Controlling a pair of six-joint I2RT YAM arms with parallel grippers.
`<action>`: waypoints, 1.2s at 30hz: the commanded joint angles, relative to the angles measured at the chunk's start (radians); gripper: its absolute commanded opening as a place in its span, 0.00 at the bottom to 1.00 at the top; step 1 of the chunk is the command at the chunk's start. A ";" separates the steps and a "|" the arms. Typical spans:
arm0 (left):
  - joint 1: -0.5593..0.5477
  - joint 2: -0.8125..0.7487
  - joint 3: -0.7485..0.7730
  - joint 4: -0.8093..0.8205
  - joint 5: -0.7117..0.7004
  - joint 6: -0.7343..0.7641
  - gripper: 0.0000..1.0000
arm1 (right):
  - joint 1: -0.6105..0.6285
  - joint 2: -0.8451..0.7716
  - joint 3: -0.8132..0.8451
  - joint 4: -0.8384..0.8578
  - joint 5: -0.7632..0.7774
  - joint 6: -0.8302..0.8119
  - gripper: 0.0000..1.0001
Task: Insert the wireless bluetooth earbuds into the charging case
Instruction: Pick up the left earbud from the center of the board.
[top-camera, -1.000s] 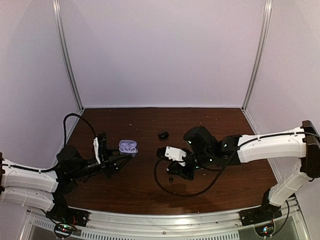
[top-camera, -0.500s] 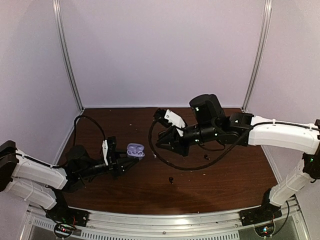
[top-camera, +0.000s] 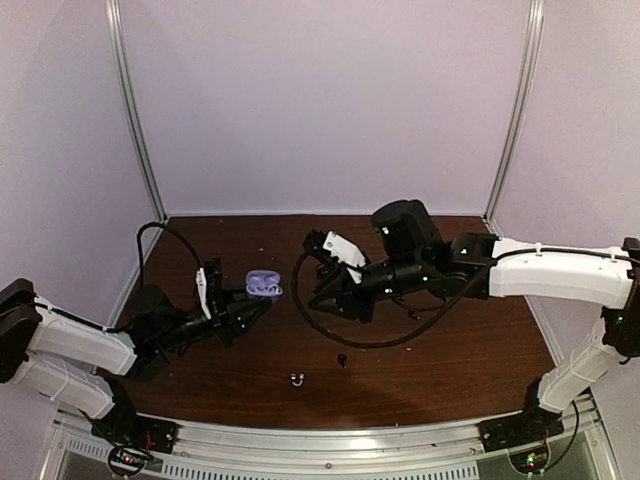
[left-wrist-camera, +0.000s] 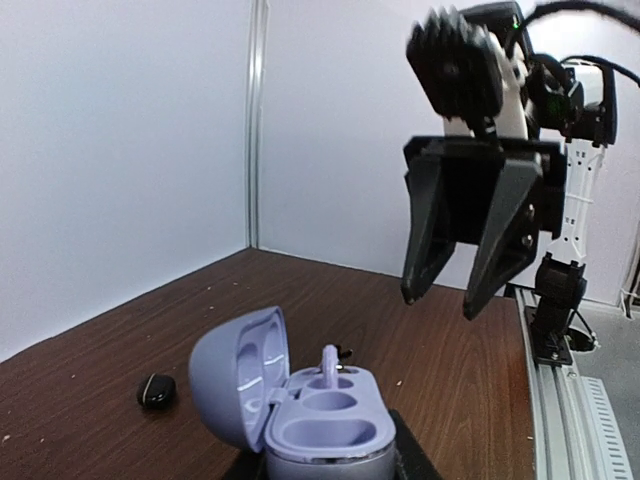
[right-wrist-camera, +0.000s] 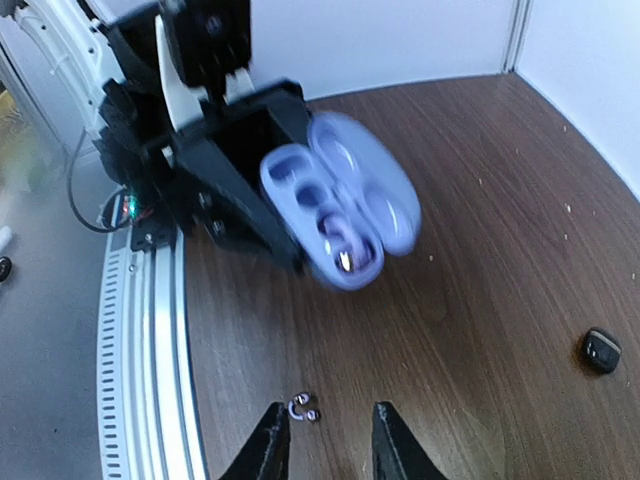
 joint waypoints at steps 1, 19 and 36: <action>0.056 -0.080 -0.078 0.093 -0.057 -0.094 0.00 | -0.023 -0.013 -0.114 0.023 0.019 -0.008 0.32; 0.060 -0.340 -0.153 -0.140 -0.185 -0.117 0.00 | 0.125 0.311 -0.179 0.265 0.052 -0.201 0.46; 0.060 -0.324 -0.153 -0.137 -0.176 -0.103 0.00 | 0.135 0.492 -0.109 0.268 0.059 -0.241 0.46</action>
